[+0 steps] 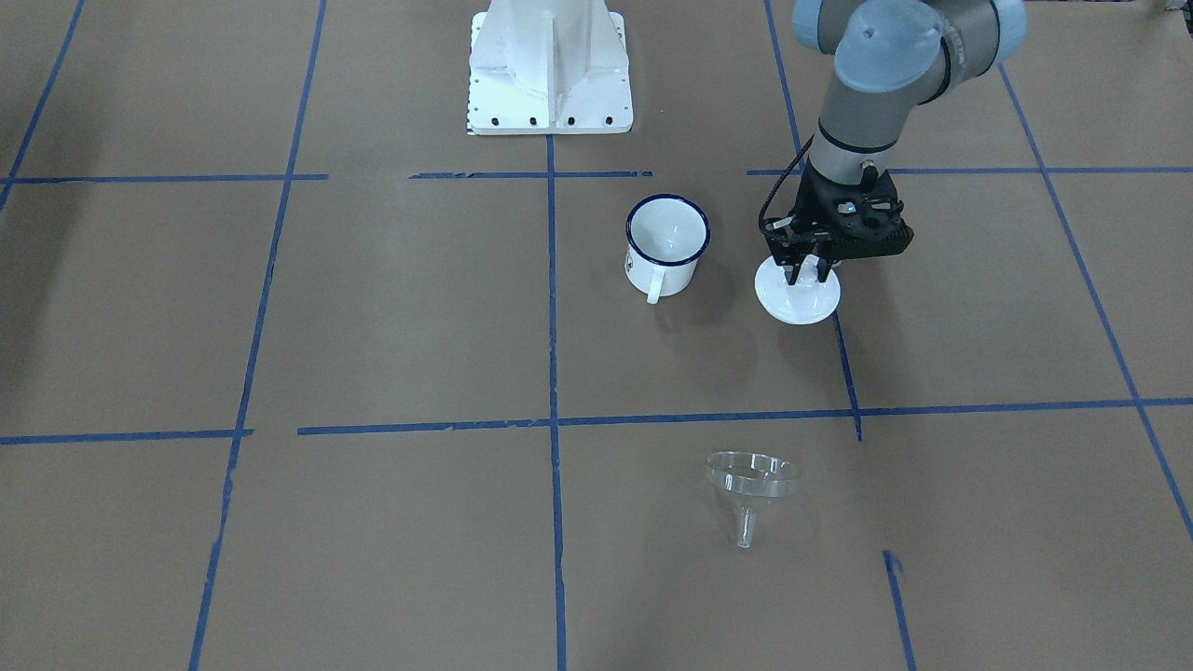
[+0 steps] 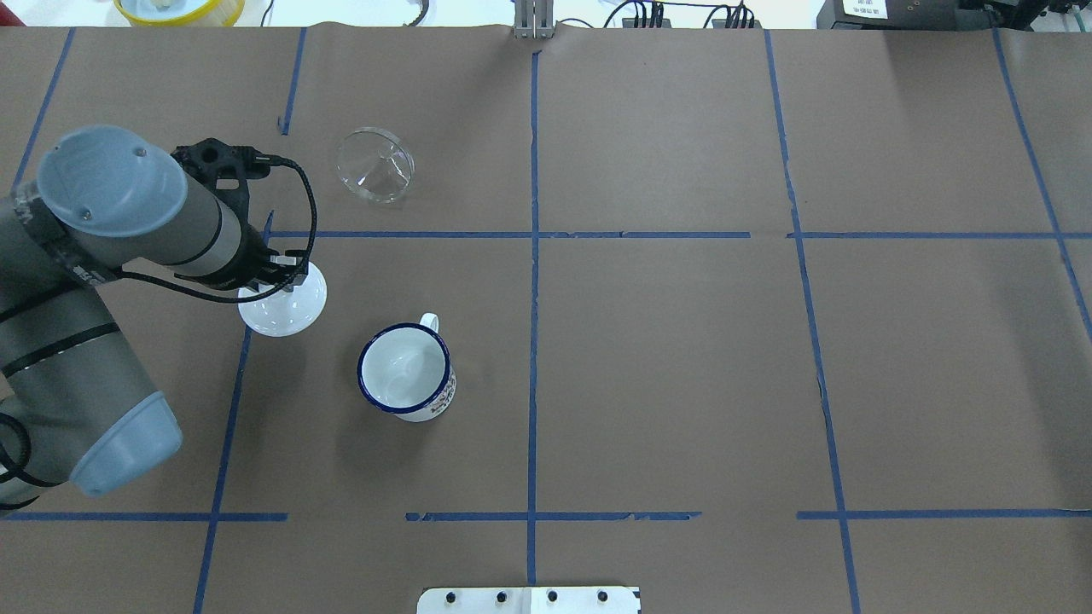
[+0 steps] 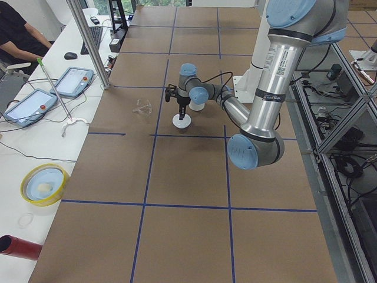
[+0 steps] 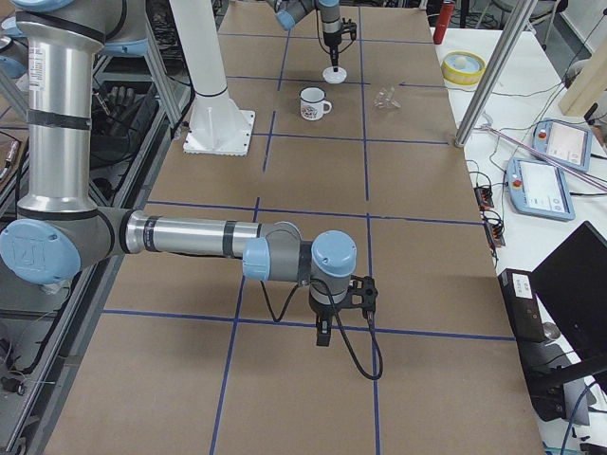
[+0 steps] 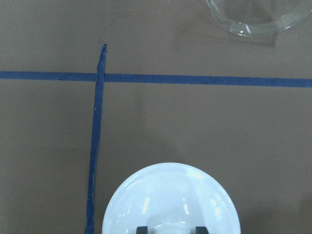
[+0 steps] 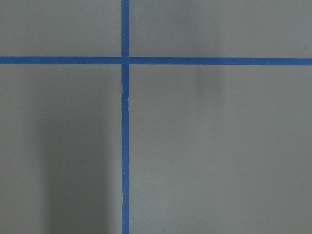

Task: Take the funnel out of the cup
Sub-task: 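Lift the white lid and carry it over the mug with the left gripper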

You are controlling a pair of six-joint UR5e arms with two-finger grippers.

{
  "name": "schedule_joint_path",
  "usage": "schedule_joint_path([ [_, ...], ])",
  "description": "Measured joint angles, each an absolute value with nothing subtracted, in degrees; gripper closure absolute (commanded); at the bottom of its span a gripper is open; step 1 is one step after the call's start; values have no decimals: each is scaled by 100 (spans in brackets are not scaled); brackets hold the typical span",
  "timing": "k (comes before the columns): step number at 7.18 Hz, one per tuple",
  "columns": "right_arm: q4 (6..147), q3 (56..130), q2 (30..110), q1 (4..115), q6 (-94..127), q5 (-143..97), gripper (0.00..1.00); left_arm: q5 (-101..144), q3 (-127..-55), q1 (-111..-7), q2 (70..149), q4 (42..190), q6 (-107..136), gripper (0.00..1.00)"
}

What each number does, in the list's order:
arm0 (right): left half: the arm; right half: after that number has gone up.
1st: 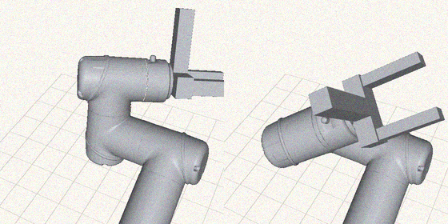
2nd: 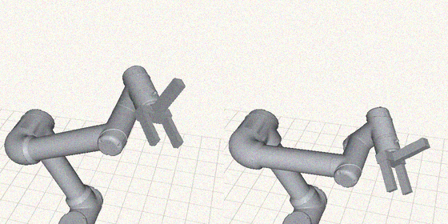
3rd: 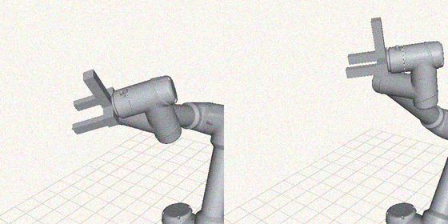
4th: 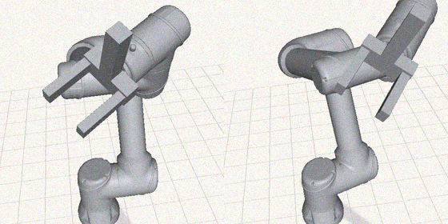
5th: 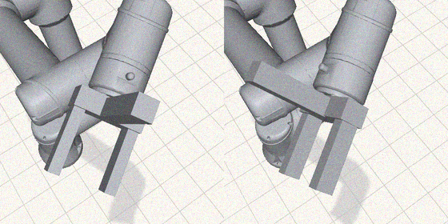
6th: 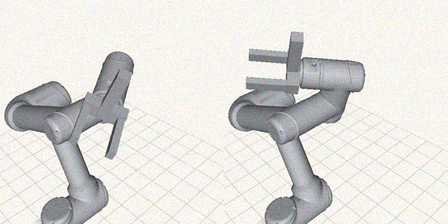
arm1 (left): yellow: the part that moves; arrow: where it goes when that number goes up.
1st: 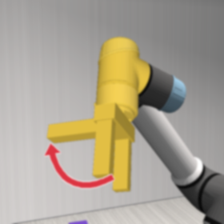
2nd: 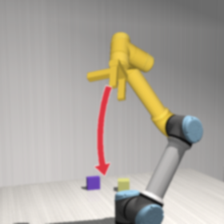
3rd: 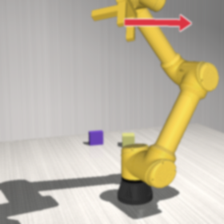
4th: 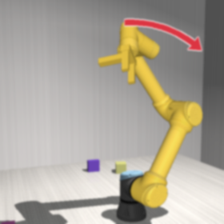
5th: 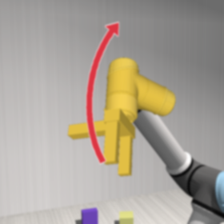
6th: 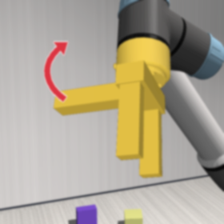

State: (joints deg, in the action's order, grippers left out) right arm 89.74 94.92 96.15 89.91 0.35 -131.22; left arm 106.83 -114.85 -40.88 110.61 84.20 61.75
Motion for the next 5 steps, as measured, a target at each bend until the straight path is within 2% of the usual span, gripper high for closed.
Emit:
schedule_joint_path([
  [2,8974,9492,9615,8991,35,-13122,0,10938,-11978,-4152,11541,7405,6381,100],
  [5,8974,9492,9615,8991,35,-13122,0,11046,-11820,-3629,12149,7215,7608,100],
])
